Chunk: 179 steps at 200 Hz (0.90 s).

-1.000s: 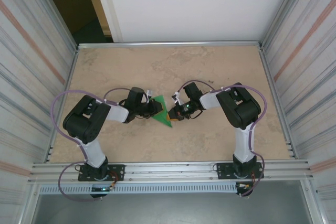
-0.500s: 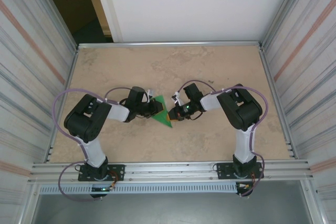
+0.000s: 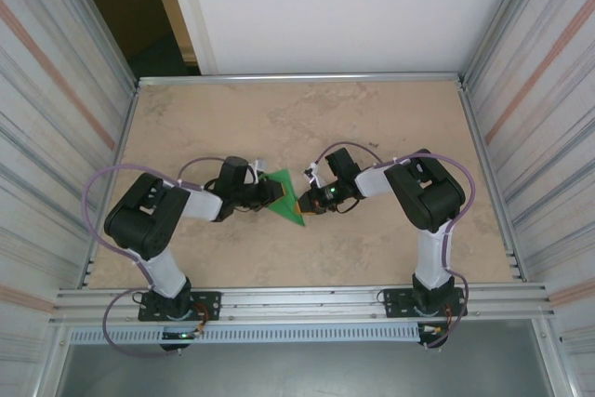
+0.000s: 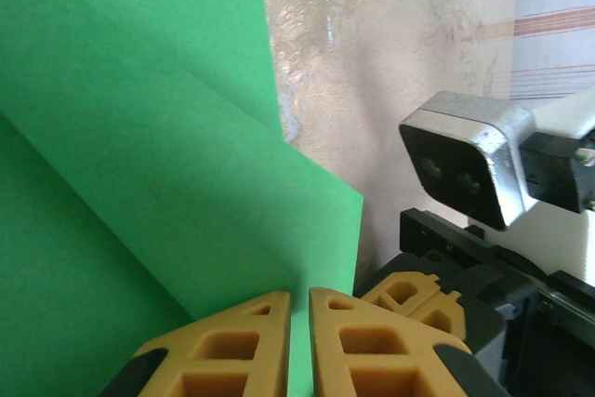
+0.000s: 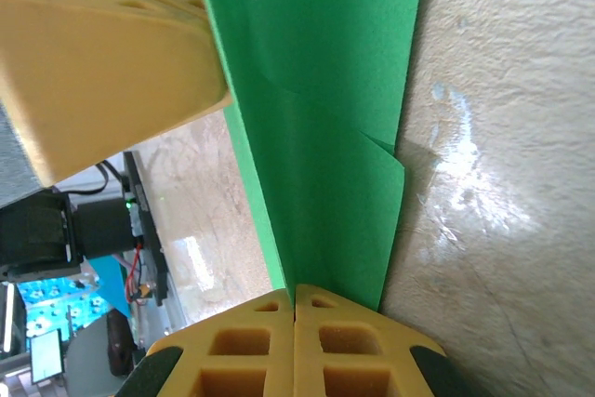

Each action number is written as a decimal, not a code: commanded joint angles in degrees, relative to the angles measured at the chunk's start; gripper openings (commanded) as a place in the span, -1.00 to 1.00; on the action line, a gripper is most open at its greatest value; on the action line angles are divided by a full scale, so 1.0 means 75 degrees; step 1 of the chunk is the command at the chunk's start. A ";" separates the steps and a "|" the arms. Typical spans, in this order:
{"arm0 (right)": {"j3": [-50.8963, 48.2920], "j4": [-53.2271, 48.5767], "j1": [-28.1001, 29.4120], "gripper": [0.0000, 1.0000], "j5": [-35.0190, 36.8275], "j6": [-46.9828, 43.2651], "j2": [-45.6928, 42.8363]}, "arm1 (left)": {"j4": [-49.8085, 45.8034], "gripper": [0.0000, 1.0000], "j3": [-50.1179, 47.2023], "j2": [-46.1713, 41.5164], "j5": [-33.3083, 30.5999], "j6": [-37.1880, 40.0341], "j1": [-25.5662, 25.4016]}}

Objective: Fold a paper plane with a square sheet of paper (pick it up from the middle)
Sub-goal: Fourth fold the wing at the center of the table.

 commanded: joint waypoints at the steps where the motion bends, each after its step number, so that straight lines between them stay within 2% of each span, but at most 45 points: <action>1: -0.0419 -0.0768 0.0015 -1.00 0.1284 -0.0005 0.0421 | 0.0297 -0.73 0.0154 0.0209 0.0256 -0.0023 0.0022; 27: -0.0404 -0.0801 0.0004 -1.00 0.1273 0.0007 0.0455 | 0.0261 -0.73 0.0355 0.0352 0.0308 -0.0009 -0.0003; 62: -0.0398 -0.0838 -0.0020 -0.83 0.1298 0.0020 0.0455 | 0.0191 -0.73 0.0451 0.0452 0.0314 0.0012 -0.0026; 107: -0.0389 -0.0885 -0.0031 -0.75 0.1332 -0.0004 0.0457 | 0.0120 -0.73 0.0499 0.0553 0.0314 0.0082 -0.0020; 179: -0.0402 -0.0996 -0.0008 -0.89 0.1454 -0.0078 0.0474 | 0.0091 -0.73 0.0629 0.0700 0.0361 0.0118 -0.0026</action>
